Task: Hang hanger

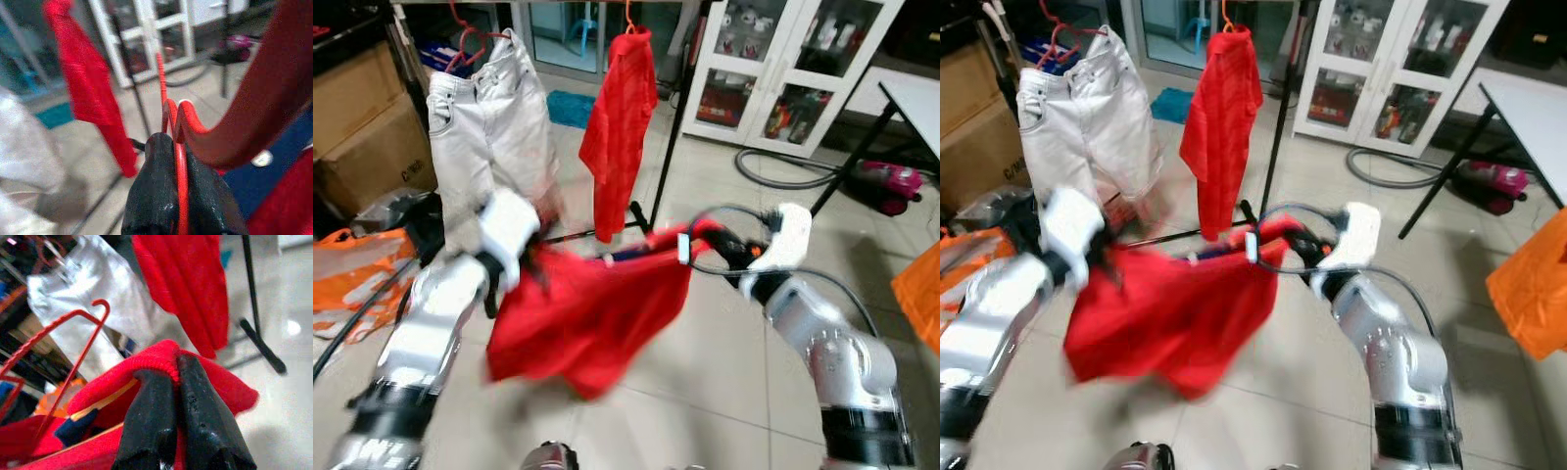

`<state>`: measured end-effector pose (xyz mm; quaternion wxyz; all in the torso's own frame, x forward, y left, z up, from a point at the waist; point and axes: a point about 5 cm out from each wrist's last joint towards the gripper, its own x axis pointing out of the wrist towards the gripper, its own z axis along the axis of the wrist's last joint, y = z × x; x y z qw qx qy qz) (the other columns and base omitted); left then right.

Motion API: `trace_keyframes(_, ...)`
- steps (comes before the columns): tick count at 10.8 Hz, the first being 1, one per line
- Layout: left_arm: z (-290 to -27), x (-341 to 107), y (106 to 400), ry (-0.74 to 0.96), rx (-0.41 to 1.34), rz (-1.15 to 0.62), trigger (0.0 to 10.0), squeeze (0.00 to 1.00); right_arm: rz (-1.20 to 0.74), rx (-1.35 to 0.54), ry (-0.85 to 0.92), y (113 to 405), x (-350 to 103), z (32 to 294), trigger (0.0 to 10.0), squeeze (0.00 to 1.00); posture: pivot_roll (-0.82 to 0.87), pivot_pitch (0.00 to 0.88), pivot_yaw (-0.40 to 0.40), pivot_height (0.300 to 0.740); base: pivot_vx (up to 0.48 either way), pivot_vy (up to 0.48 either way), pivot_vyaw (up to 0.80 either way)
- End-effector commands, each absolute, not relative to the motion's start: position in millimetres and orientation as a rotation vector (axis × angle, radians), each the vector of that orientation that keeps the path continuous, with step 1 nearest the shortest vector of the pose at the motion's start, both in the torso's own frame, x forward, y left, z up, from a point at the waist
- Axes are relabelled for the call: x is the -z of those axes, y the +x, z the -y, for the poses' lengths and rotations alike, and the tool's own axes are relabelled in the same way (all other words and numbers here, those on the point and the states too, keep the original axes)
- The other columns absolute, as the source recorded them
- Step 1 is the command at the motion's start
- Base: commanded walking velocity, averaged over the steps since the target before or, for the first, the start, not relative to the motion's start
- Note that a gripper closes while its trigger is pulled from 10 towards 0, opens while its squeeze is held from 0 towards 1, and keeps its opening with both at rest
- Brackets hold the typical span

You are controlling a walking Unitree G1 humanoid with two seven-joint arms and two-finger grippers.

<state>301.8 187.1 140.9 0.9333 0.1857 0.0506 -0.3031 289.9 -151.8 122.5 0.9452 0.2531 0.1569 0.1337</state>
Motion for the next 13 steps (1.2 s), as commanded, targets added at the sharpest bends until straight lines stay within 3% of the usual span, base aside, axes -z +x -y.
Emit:
trace_keyframes(1, -186, -150, 299, 0.377, 0.691, -0.118, 10.0, 0.0, -0.347, -0.201, 0.487, 287, -116, 165, 0.0, 0.0, -0.04, 0.043, -0.021, 0.74, 0.0, 0.0, 0.0)
trace_keyframes(2, -185, -160, 300, 0.38, 0.758, -0.124, 10.0, 0.0, -0.403, -0.175, 0.515, 282, -104, 168, 0.0, 0.0, -0.03, 0.048, -0.021, 0.74, 0.0, 0.0, 0.0)
trace_keyframes(3, -188, -176, 308, 0.372, 0.779, -0.087, 10.0, 0.0, -0.476, -0.199, 0.426, 274, -90, 166, 4.0, 0.0, -0.04, 0.052, -0.014, 0.74, 0.0, 0.0, 0.0)
trace_keyframes(4, -187, -181, 311, 0.358, 0.786, -0.071, 10.0, 0.0, -0.487, -0.241, 0.359, 271, -89, 163, 8.7, 0.0, -0.04, 0.053, -0.009, 0.74, 0.0, 0.0, 0.0)
trace_keyframes(5, -181, -184, 314, 0.355, 0.839, -0.063, 10.0, 0.0, -0.455, -0.382, 0.271, 265, -96, 153, 10.0, 0.7, -0.04, 0.06, 0.0, 0.74, 0.0, 0.0, 0.0)
trace_keyframes(6, -177, -180, 312, 0.34, 0.869, -0.065, 10.0, 0.0, -0.454, -0.468, 0.272, 261, -99, 146, 10.0, 1.0, -0.04, 0.063, 0.019, 0.74, 0.0, 0.0, 0.0)
trace_keyframes(10, -172, -180, 311, 0.341, 0.973, -0.107, 10.0, 0.0, -0.326, -0.653, 0.234, 254, -120, 144, 10.0, 1.0, -0.02, 0.066, 0.056, 0.74, 0.0, 0.0, 0.0)
trace_keyframes(13, -170, -181, 300, 0.327, 1.118, -0.149, 10.0, 0.0, -0.11, -0.745, 0.096, 260, -156, 150, 10.0, 1.0, -0.03, 0.064, 0.055, 0.74, 0.0, 0.0, 0.0)
